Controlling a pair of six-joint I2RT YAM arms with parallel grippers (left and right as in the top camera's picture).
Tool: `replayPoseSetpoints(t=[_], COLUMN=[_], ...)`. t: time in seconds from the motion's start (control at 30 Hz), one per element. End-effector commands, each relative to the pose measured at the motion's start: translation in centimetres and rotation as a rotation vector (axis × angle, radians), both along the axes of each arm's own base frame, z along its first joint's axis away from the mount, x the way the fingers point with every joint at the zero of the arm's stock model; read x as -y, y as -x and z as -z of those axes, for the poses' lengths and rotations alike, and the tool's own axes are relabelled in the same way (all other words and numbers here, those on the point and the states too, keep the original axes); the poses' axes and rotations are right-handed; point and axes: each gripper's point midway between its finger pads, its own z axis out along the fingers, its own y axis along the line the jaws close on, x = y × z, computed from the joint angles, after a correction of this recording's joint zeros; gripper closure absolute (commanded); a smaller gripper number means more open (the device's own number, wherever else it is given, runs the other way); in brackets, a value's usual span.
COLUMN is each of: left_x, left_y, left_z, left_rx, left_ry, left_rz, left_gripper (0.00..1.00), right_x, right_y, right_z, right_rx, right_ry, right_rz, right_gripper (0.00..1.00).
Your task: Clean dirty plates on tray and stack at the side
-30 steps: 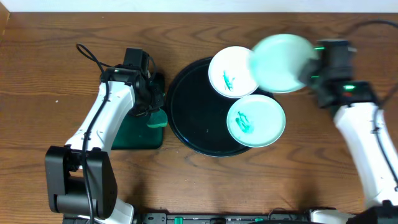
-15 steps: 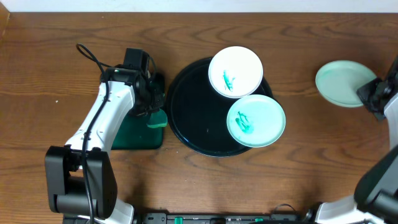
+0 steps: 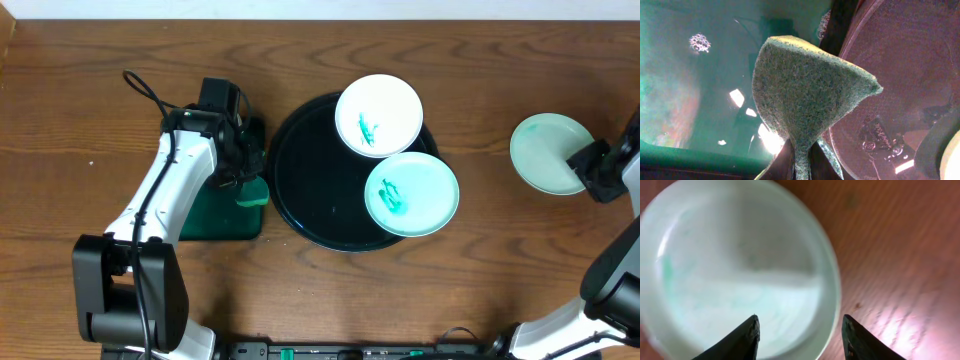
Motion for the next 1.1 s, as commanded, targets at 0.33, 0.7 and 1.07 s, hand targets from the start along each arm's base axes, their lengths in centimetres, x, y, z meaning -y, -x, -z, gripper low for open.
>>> replayPoseSetpoints(t=[0.33,0.7,1.07], left_x=[-0.3,-0.3,-0.3], left_y=[-0.1,-0.1,-0.1], left_z=[-0.1,-0.1,-0.1], left_rx=[0.007,0.008,0.009], left_ry=[-0.01,-0.011,-0.012], left_rz=[0.007,0.011,0.018], left_gripper=[0.93,0.93,0.93], right_x=[-16.6,-22.4,-24.6], right_y=[1.0,5.1,7.8], right_z=[-9.8,-5.3,0.6], right_rx=[0.114,-0.129,-0.187], right_ry=[-0.105,-0.131,-0.14], right_rz=[-0.647,-0.601,-0.532], right_gripper=[0.43,0.52,0.54])
